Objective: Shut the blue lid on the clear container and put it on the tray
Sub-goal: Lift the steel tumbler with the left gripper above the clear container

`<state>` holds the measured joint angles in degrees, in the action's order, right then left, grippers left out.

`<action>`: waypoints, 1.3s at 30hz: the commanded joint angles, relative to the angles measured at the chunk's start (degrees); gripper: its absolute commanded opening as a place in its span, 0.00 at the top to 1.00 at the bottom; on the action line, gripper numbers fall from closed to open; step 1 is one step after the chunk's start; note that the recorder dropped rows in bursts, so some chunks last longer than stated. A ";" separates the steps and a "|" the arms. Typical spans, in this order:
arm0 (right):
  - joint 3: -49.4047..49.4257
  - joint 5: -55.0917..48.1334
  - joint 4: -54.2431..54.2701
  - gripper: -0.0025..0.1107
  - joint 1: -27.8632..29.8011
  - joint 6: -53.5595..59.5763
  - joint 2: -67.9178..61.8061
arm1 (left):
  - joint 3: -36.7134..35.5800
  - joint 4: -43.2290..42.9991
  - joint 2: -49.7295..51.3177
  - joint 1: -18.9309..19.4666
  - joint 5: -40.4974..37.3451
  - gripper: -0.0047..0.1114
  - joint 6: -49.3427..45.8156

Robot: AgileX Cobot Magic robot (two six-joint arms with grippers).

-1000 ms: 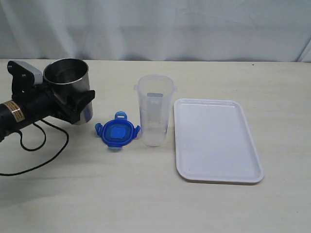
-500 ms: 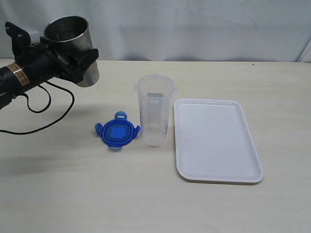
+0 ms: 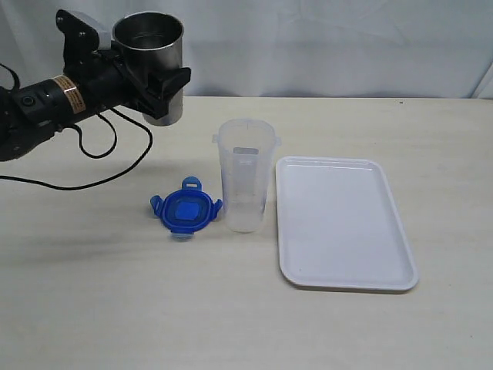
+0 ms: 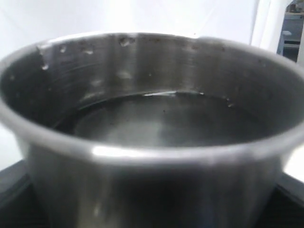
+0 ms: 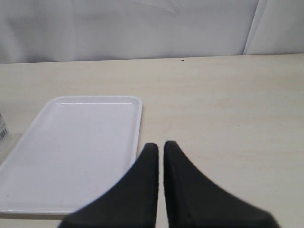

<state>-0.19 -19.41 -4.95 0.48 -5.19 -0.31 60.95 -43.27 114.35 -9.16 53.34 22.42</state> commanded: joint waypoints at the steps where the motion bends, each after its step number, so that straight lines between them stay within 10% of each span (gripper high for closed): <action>1: 0.19 -0.16 -0.17 0.94 -0.20 0.00 0.31 | 2.58 1.74 -1.21 -2.31 1.44 0.96 0.38; 39: 0.19 -0.16 -0.17 0.94 -0.20 0.00 0.31 | 2.82 -5.82 -1.21 -7.55 -1.18 0.96 -5.71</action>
<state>-0.19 -19.41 -4.95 0.48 -5.19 -0.31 62.78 -50.79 114.35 -16.20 47.92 18.66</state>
